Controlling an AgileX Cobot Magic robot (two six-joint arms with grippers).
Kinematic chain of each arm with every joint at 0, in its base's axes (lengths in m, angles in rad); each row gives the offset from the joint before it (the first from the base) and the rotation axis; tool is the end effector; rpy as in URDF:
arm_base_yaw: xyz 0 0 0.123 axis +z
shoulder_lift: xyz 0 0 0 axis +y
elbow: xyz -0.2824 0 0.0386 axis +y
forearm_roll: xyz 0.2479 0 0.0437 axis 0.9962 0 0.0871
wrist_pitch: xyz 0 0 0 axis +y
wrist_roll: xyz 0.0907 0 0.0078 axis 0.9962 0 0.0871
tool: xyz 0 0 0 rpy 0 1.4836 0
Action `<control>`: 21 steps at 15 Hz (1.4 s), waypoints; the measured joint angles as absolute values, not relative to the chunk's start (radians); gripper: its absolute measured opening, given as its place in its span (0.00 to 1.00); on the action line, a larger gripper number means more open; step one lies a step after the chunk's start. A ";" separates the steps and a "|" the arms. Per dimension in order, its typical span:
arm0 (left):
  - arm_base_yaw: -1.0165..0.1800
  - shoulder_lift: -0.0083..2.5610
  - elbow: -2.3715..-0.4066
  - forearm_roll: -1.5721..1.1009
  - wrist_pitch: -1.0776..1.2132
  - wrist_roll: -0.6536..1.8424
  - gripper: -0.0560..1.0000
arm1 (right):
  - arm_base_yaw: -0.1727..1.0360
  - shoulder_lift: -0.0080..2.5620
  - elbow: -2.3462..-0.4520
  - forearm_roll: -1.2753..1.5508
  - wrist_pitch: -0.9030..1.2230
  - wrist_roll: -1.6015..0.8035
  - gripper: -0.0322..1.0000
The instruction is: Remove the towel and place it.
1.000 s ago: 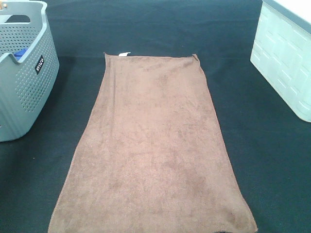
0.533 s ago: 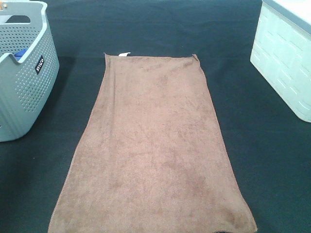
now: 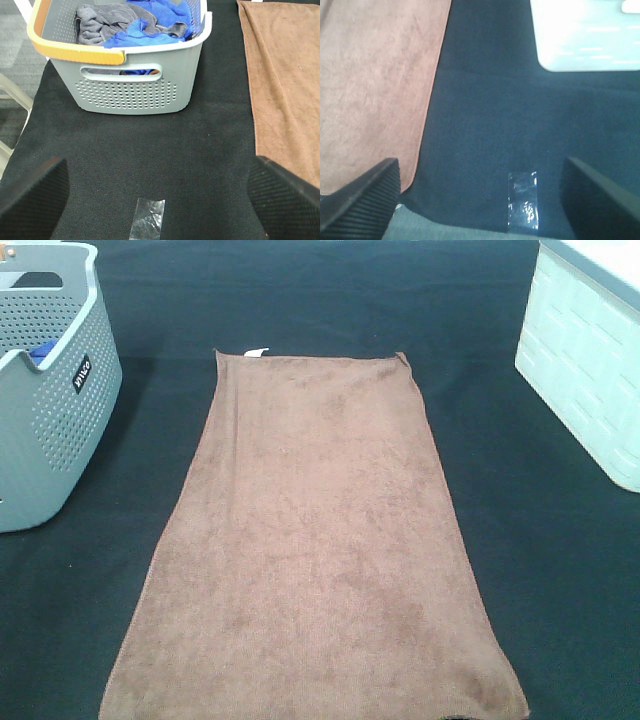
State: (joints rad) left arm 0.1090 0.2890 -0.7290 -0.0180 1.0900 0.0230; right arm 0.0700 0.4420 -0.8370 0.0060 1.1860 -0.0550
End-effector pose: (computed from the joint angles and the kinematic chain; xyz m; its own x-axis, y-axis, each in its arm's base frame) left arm 0.0229 0.0010 0.3369 -0.5317 -0.0434 -0.8458 -0.0876 0.9962 0.0039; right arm 0.0424 0.0035 0.3554 -0.6407 -0.0978 -0.7615 -0.1081 0.9935 -0.0366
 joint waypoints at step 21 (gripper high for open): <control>0.109 -0.005 -0.508 -0.112 1.051 0.041 0.91 | 0.070 -0.005 -0.506 0.000 1.069 -0.083 0.83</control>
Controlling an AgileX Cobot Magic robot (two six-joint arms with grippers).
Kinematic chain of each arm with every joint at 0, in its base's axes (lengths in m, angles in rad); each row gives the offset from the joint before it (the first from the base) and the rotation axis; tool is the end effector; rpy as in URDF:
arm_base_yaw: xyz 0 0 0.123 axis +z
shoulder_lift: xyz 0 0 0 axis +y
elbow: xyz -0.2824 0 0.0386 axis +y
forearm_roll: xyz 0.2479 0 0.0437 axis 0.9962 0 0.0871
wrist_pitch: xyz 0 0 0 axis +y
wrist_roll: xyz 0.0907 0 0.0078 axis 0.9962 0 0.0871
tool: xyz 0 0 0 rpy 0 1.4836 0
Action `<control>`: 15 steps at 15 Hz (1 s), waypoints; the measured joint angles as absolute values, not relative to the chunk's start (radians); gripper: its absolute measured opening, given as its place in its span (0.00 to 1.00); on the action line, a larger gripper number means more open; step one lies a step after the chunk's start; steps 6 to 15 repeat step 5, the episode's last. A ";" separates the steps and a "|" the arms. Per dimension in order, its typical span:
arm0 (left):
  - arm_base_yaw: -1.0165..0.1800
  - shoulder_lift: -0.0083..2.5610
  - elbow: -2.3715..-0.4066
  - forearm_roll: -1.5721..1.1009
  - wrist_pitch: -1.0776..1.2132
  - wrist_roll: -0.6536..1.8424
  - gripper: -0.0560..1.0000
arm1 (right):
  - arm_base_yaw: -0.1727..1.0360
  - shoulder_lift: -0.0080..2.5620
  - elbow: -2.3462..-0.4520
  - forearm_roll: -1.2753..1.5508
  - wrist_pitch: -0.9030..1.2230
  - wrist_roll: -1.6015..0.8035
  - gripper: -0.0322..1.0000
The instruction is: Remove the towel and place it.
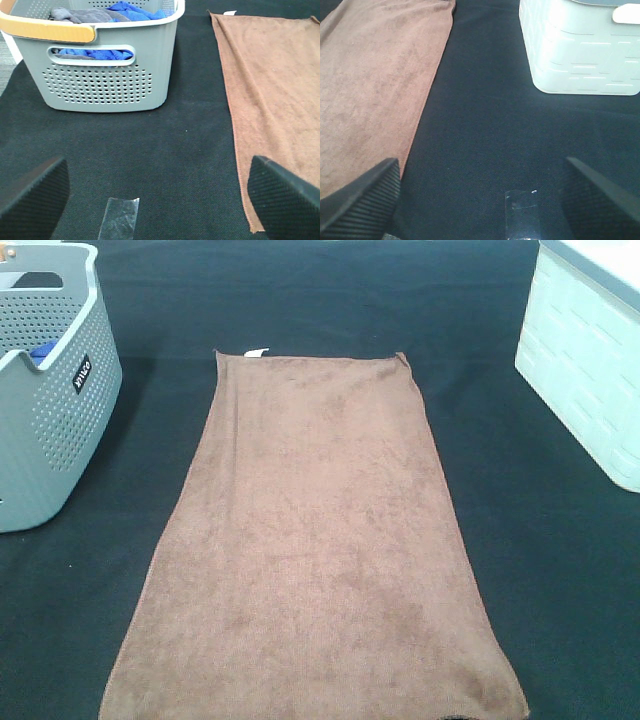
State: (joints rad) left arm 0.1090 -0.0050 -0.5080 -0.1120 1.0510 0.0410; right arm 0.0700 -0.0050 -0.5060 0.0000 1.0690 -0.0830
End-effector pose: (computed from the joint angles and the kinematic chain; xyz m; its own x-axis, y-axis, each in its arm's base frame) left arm -0.0054 -0.0095 0.2806 -0.4303 -0.0619 -0.9006 -0.0277 0.9981 -0.0554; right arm -0.0066 -0.0005 0.2781 -0.4451 -0.1143 -0.8881 -0.1072 0.9915 -0.0739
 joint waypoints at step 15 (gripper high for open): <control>0.109 -0.005 -0.508 -0.112 1.050 0.042 0.91 | 0.070 -0.005 -0.506 0.000 1.069 -0.083 0.83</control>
